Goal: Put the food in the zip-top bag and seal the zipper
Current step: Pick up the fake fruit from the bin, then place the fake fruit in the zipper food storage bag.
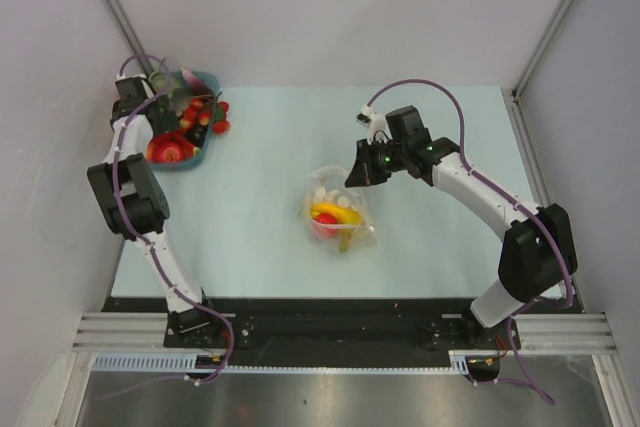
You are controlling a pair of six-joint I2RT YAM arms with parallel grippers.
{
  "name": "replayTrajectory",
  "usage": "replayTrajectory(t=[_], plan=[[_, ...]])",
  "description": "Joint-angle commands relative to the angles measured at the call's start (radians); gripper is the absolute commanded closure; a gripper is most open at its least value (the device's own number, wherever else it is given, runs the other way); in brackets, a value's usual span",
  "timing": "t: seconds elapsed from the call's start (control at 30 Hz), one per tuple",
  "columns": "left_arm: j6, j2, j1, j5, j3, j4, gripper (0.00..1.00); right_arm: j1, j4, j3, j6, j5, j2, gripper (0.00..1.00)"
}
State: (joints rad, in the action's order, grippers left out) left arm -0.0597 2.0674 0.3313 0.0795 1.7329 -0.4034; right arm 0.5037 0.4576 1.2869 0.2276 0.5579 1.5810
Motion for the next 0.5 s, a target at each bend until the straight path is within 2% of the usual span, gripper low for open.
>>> replayTrajectory(t=[0.0, 0.07, 0.17, 0.3, 0.47], plan=[[0.017, 0.035, -0.006, 0.034, 0.094, 0.031, 0.07, -0.007, -0.037, 0.022, -0.007, 0.011, 0.017, 1.00], [0.018, 0.051, -0.006, 0.039, 0.120, 0.029, 0.09, -0.007, -0.037, 0.022, -0.008, 0.013, 0.023, 1.00], [0.023, 0.054, -0.005, 0.040, 0.129, 0.037, 0.16, -0.007, -0.037, 0.023, -0.005, 0.011, 0.027, 1.00], [0.014, 0.013, -0.006, 0.003, 0.114, 0.021, 0.32, -0.007, -0.036, 0.020, -0.005, 0.011, 0.020, 1.00], [-0.020, -0.148, -0.008, -0.070, 0.027, 0.000, 0.41, -0.007, -0.036, 0.017, 0.001, 0.014, 0.011, 1.00]])
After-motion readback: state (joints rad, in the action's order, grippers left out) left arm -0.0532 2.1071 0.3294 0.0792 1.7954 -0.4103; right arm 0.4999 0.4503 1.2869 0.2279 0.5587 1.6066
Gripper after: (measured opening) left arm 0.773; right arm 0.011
